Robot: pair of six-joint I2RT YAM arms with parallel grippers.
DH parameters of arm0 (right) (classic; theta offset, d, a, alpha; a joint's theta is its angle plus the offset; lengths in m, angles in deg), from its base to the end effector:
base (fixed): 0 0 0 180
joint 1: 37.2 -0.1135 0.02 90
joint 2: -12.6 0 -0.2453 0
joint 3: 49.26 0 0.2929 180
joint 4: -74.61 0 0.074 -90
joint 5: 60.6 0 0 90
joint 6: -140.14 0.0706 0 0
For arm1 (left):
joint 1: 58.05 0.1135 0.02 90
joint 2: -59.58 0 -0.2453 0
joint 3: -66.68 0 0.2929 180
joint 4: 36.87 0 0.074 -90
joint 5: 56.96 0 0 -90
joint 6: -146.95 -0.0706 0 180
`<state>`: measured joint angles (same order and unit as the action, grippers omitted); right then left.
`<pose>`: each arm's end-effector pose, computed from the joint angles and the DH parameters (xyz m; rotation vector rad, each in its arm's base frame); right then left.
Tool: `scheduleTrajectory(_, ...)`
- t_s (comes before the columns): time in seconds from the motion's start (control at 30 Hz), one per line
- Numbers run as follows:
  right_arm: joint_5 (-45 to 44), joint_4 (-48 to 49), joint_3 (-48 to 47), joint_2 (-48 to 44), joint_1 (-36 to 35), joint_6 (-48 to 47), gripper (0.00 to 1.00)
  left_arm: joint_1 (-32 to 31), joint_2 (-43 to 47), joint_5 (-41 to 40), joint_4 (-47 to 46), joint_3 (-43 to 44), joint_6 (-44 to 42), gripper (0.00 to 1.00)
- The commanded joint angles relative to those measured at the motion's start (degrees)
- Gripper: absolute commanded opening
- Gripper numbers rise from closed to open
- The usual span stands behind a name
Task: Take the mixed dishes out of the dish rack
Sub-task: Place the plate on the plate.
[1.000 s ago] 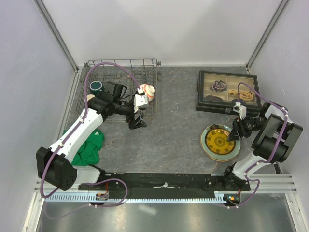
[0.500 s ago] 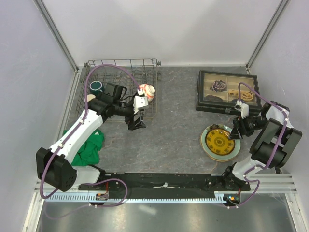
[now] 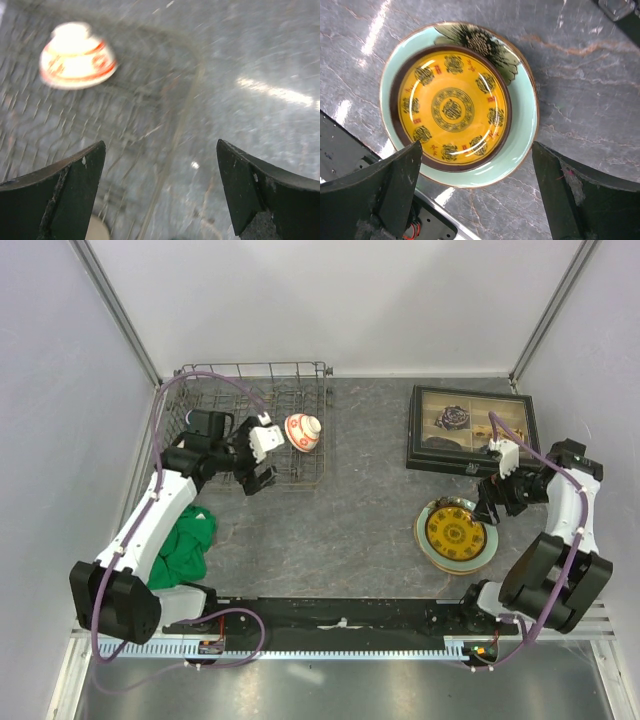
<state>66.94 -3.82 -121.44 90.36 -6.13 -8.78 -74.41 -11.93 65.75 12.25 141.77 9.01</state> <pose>0.2561 -0.1041 0.1955 -0.6598 2.4722 0.5202 0.3039 -0.1290 0.2692 1.4106 1.7426 -0.3810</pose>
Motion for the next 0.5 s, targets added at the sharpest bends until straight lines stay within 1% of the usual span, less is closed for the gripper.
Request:
scheduleTrajectory(0.0, 2.19, 1.57, -0.99, -4.97, -3.46, 3.97, 0.98, 6.59, 0.93, -1.6, -1.79, 3.08, -0.84, 0.99)
scheduleTrajectory(0.03, 2.01, 2.18, -1.16, -5.77, -4.25, 6.68, 0.98, 8.87, 0.67, -1.86, -1.79, 3.44, -0.4, 0.99)
scheduleTrajectory(0.1, 1.57, 5.16, -1.34, -7.79, -6.79, 10.03, 0.98, 10.99, 0.23, -2.73, -1.79, 4.49, 0.92, 0.99)
scheduleTrajectory(0.13, 1.14, 6.3, -1.43, -8.49, -7.77, 14.05, 0.98, 12.65, -0.47, -3.17, -1.79, 4.85, 1.36, 0.99)
scheduleTrajectory(0.27, -2.98, 13.5, -0.99, -11.83, -13.13, 22.41, 0.98, 16.27, -2.93, -7.47, -2.4, 6.78, 4.69, 0.99)
scheduleTrajectory(0.33, -4.4, 15.62, -0.2, -12.8, -15.68, 24.72, 0.98, 19.33, -4.25, -8.62, -2.84, 8.18, 6.1, 0.99)
scheduleTrajectory(0.37, -5.1, 17.29, 0.06, -13.33, -16.47, 26.55, 0.98, 19.96, -5.74, -9.93, -2.93, 8.63, 7.5, 0.99)
scheduleTrajectory(0.47, -7.56, 19.32, 0.94, -13.51, -19.02, 28.15, 0.98, 21.8, -8.03, -13.36, -3.46, 10.56, 9.61, 0.99)
